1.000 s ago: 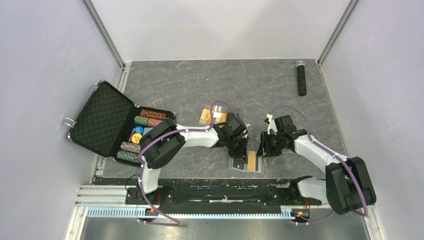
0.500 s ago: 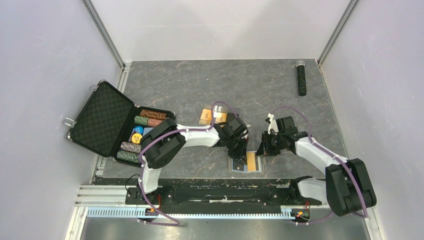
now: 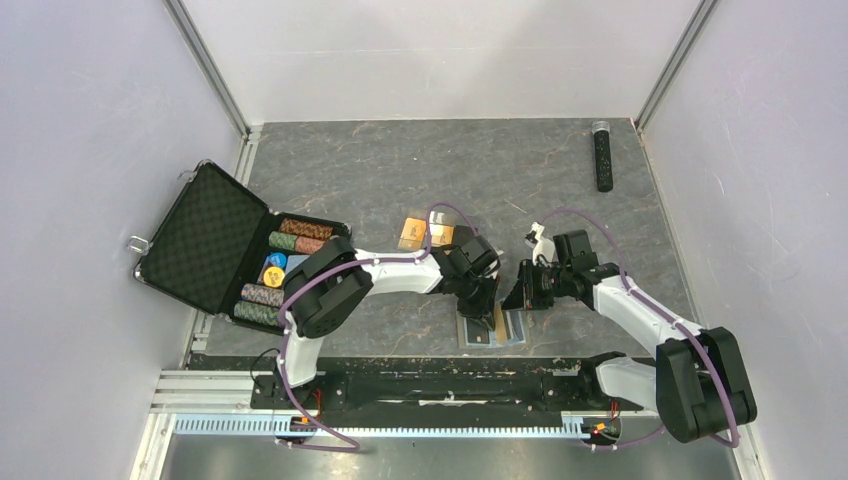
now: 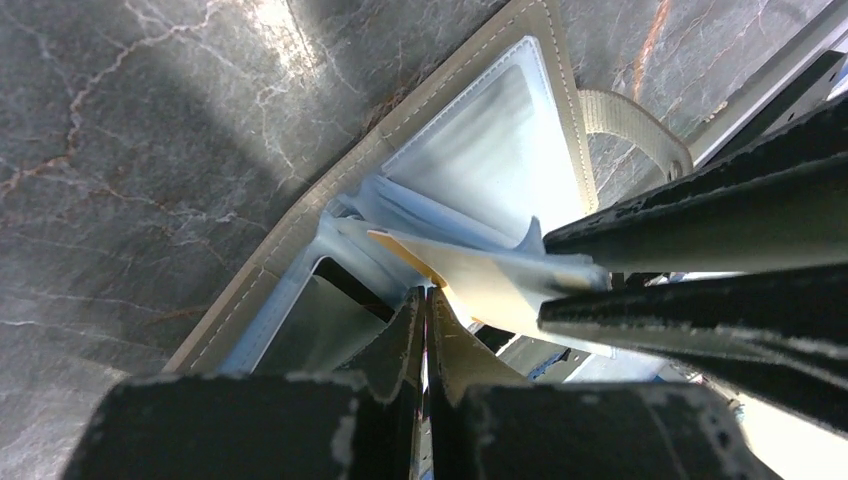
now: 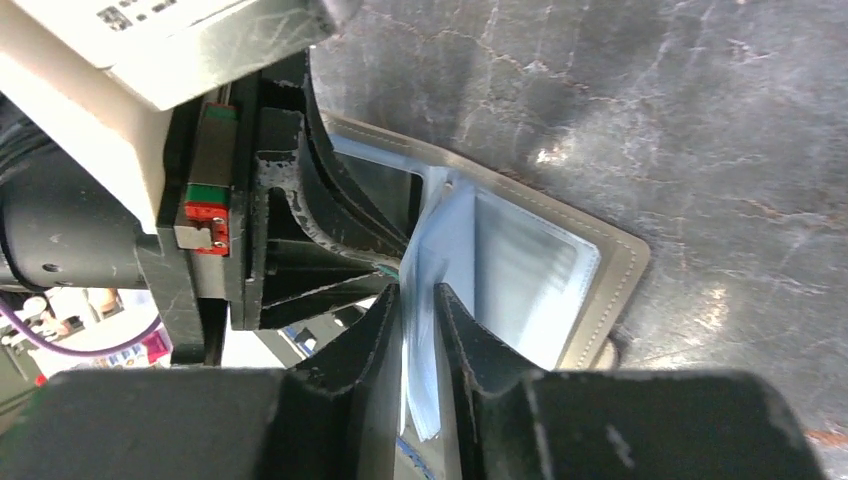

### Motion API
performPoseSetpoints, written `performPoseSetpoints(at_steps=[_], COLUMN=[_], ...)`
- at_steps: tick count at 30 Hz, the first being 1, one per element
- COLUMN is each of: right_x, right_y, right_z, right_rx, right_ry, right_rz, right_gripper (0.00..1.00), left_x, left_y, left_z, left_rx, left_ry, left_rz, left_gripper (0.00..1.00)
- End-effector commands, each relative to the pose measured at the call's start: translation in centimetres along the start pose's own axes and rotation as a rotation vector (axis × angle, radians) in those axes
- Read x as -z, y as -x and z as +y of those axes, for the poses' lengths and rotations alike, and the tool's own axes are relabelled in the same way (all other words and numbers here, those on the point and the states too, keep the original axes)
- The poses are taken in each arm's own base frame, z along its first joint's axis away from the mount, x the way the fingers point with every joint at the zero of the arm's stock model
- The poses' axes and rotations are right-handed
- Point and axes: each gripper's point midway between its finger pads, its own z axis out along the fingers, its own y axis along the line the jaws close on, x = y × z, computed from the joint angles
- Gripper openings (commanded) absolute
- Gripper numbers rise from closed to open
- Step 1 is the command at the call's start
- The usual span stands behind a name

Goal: Put the credit cards into the card holder
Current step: Insert the credit card into the card holder.

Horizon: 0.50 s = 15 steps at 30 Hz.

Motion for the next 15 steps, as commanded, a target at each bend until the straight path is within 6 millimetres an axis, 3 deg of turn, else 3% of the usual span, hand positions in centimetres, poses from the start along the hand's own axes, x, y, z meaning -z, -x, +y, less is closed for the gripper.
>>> performPoseSetpoints(at_steps=[1,8,15], right_x=[0.0,-0.7,-0.1], right_y=[-1.3,-3.3,-1.6], right_z=[1.0,-1.0,-1.4], right_rx=[-0.015,-0.021,0.01], right_ry=[0.057,-0.005,-0.073], right_rz=[0.061,0.114,0.085], right_gripper=[0.23,0.34,0.12], left_x=[0.5,1.4,3.0], left_y=[1.8,2.6,3.3], left_z=[-0.9,-1.7,-2.7], left_rx=[-0.07,-0.089,-0.117], left_ry=[0.024,0.02,0.0], left_rz=[-0.061,-0.083,-0.124], left_gripper=[0.08,0.1,0.17])
